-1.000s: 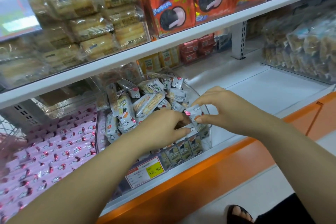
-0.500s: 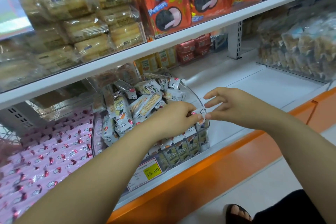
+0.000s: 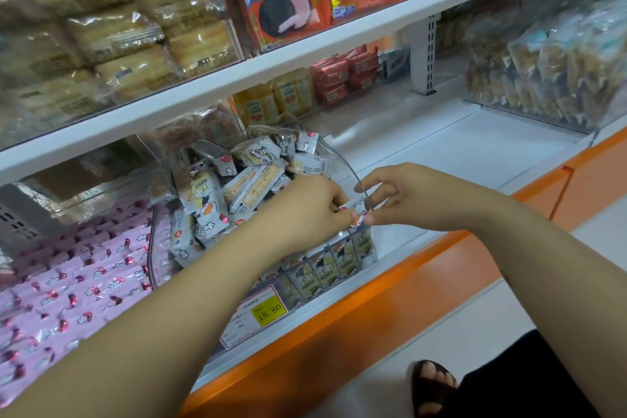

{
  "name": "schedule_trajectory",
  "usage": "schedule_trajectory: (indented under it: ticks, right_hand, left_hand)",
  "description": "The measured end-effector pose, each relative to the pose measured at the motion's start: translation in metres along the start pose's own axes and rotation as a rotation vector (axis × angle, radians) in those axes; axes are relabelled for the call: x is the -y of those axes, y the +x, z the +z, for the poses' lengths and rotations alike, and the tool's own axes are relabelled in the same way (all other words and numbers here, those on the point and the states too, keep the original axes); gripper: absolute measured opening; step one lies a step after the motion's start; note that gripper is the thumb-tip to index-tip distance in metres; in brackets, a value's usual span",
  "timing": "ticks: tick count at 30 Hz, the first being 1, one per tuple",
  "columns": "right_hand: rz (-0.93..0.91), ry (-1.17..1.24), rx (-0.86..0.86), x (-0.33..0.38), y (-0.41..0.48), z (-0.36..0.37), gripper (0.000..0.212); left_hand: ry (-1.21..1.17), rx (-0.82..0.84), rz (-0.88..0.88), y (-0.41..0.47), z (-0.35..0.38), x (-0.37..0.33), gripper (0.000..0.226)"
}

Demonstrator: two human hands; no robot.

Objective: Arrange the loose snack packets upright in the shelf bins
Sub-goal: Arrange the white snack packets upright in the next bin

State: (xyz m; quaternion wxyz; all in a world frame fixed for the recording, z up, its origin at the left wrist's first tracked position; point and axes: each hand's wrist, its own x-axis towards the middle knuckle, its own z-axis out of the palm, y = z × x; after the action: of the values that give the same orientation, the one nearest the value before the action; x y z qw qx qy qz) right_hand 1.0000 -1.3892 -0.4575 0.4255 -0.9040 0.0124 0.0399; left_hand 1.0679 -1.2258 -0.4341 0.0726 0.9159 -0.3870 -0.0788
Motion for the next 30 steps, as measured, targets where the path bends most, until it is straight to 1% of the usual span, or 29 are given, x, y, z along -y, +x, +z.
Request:
schedule_trajectory:
  ticks: [2, 7, 8, 10, 13, 21, 23, 25, 27, 28, 30]
  right_hand:
    - [0.000, -0.007, 0.009, 0.000, -0.001, -0.001, 0.049]
    - [-0.007, -0.041, 0.008, 0.001, -0.001, -0.002, 0.052]
    - [-0.008, -0.048, 0.003, 0.000, -0.001, -0.002, 0.051]
    - [-0.007, -0.047, -0.011, -0.001, 0.000, -0.001, 0.049]
    - [-0.003, -0.027, -0.027, -0.003, 0.003, 0.000, 0.043]
    - [0.001, 0.000, -0.044, -0.004, 0.005, 0.002, 0.035]
    - [0.003, -0.009, -0.035, -0.003, 0.004, 0.002, 0.037]
    - [0.014, -0.041, -0.010, -0.001, 0.002, 0.001, 0.045]
    - [0.005, -0.100, -0.012, 0.000, 0.000, 0.001, 0.054]
    - [-0.011, -0.118, -0.043, 0.001, -0.001, 0.001, 0.056]
    - [-0.063, -0.123, -0.144, 0.006, -0.003, 0.000, 0.058]
  left_hand:
    - [-0.034, -0.041, -0.008, -0.002, 0.002, 0.001, 0.026]
    - [-0.022, -0.107, -0.010, -0.005, 0.009, -0.001, 0.026]
    - [-0.027, -0.089, -0.012, -0.004, 0.008, -0.002, 0.026]
    - [-0.034, -0.001, -0.009, -0.001, 0.005, -0.001, 0.025]
    - [-0.015, 0.132, 0.001, 0.007, 0.003, 0.001, 0.039]
    - [0.040, 0.275, -0.023, 0.021, 0.004, 0.002, 0.038]
    - [0.050, 0.298, -0.022, 0.020, 0.003, 0.001, 0.038]
    - [0.033, 0.316, -0.008, 0.015, 0.000, 0.000, 0.046]
    - [0.024, 0.310, 0.026, 0.008, -0.006, -0.002, 0.054]
    - [0.025, 0.287, 0.053, 0.004, -0.010, -0.004, 0.051]
    - [-0.007, 0.184, 0.076, -0.005, -0.018, -0.004, 0.038]
